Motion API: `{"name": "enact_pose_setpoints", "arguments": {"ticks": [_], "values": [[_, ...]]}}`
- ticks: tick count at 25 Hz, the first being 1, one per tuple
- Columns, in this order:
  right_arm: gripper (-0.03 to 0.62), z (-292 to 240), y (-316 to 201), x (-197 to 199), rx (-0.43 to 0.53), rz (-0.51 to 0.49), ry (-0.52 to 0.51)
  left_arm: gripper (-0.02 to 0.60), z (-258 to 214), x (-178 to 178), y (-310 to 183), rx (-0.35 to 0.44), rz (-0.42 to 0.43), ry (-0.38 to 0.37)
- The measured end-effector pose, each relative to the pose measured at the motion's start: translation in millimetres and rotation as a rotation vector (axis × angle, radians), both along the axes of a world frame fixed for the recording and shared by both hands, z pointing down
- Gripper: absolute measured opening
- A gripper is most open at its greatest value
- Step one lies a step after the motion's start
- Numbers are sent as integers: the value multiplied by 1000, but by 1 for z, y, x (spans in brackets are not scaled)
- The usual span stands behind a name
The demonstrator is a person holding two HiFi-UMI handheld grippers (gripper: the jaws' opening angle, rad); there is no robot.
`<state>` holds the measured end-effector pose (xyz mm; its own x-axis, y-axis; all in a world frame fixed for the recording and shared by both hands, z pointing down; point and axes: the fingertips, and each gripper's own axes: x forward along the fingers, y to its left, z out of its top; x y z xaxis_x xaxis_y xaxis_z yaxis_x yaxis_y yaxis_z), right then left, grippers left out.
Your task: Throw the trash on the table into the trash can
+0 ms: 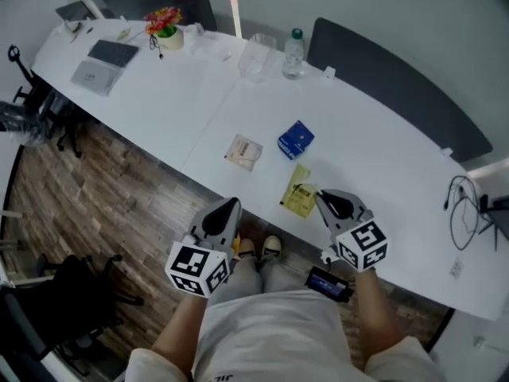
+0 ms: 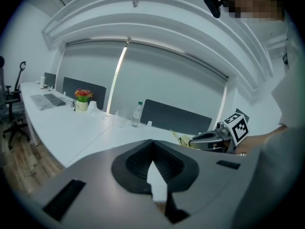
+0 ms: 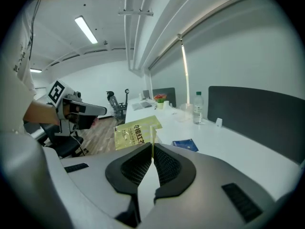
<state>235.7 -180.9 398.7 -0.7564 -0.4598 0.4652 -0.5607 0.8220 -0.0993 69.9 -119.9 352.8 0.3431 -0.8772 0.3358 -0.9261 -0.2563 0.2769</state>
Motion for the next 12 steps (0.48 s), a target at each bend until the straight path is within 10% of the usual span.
{"name": "enact_pose_setpoints", "arguments": {"ticks": [12], "values": [[40,6,64,-161,-52,-336,-21,2,-7,-126,120,0,-344,-26]]}}
